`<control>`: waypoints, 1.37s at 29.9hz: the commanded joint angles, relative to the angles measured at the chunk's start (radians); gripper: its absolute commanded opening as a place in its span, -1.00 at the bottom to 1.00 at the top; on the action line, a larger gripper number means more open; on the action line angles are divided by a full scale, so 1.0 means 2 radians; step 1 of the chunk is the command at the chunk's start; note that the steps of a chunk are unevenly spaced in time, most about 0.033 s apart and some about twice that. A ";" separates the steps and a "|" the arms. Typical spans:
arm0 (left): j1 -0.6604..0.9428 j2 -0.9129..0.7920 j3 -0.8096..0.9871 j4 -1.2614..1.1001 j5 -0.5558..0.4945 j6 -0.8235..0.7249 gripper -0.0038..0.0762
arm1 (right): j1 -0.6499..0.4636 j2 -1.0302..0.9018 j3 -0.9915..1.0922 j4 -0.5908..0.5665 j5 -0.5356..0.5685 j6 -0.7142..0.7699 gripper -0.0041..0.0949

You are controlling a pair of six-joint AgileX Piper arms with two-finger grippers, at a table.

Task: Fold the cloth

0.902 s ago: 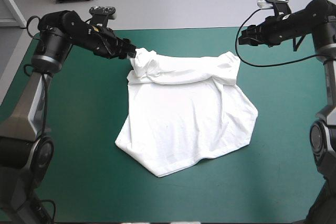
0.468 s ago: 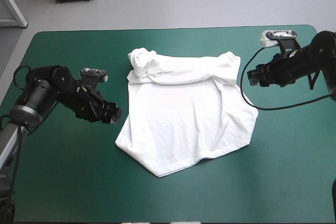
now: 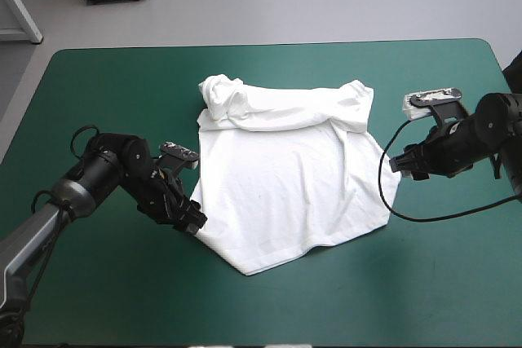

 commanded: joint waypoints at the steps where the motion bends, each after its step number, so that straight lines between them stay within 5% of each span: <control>1: -0.003 0.008 -0.010 0.019 -0.006 0.001 0.30 | 0.001 -0.019 -0.011 0.003 0.001 0.001 0.16; 23: -0.003 0.088 -0.010 0.007 -0.070 0.012 0.24 | 0.001 -0.017 -0.011 -0.003 -0.038 -0.010 0.16; 36: -0.003 0.112 -0.010 -0.019 -0.074 0.029 -0.95 | 0.001 0.044 -0.011 -0.012 -0.057 -0.027 0.16; 41: -0.003 0.112 -0.010 -0.019 -0.068 0.040 -0.96 | 0.001 0.088 -0.016 -0.014 -0.060 -0.033 0.16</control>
